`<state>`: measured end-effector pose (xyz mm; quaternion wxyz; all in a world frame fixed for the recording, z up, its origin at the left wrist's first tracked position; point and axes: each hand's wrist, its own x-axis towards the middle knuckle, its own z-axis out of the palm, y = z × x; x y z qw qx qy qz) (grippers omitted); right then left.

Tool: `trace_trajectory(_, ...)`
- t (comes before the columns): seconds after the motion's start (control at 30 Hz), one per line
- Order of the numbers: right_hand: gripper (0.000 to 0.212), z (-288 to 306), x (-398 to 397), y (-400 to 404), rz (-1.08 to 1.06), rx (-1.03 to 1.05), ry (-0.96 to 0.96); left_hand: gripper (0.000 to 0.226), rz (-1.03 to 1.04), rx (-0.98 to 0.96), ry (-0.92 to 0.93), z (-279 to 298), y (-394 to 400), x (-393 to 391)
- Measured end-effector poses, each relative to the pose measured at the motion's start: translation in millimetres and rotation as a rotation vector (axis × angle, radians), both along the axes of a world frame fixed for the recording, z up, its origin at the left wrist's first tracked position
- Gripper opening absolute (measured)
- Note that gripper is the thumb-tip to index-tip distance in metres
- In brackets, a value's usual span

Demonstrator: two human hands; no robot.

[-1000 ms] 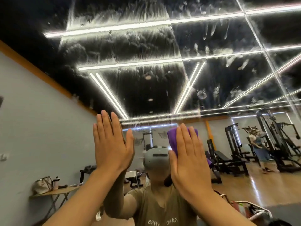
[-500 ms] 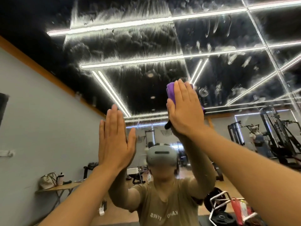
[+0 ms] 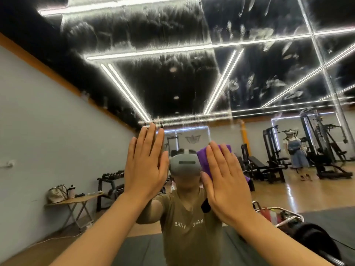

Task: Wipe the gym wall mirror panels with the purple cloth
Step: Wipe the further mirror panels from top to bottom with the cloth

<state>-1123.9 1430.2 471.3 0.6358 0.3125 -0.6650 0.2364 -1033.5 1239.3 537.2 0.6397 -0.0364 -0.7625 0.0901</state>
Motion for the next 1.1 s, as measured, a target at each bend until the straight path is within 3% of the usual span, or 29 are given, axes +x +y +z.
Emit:
trace_trajectory(0.27,0.061,129,8,7,-0.001,-0.018,-0.034,0.064,0.054,-0.043,-0.009,-3,-8,-1)
trace_trajectory(0.37,0.058,150,7,8,-0.03,-0.026,-0.046,0.063,0.076,-0.048,0.008,-5,-9,-3)
trace_trajectory(0.47,0.058,124,5,6,0.004,-0.037,-0.002,0.063,0.092,-0.041,0.019,-6,-9,-5)
trace_trajectory(0.77,0.056,-72,6,12,-0.022,0.053,0.03,0.065,0.057,0.051,-0.021,-16,4,-3)
trace_trajectory(0.97,0.052,-75,6,17,-0.052,0.088,0.016,0.067,0.076,0.005,-0.05,-39,-1,-2)
trace_trajectory(1.1,0.056,-25,2,13,-0.044,0.066,0.033,0.067,0.115,-0.026,-0.027,-41,-4,-5)
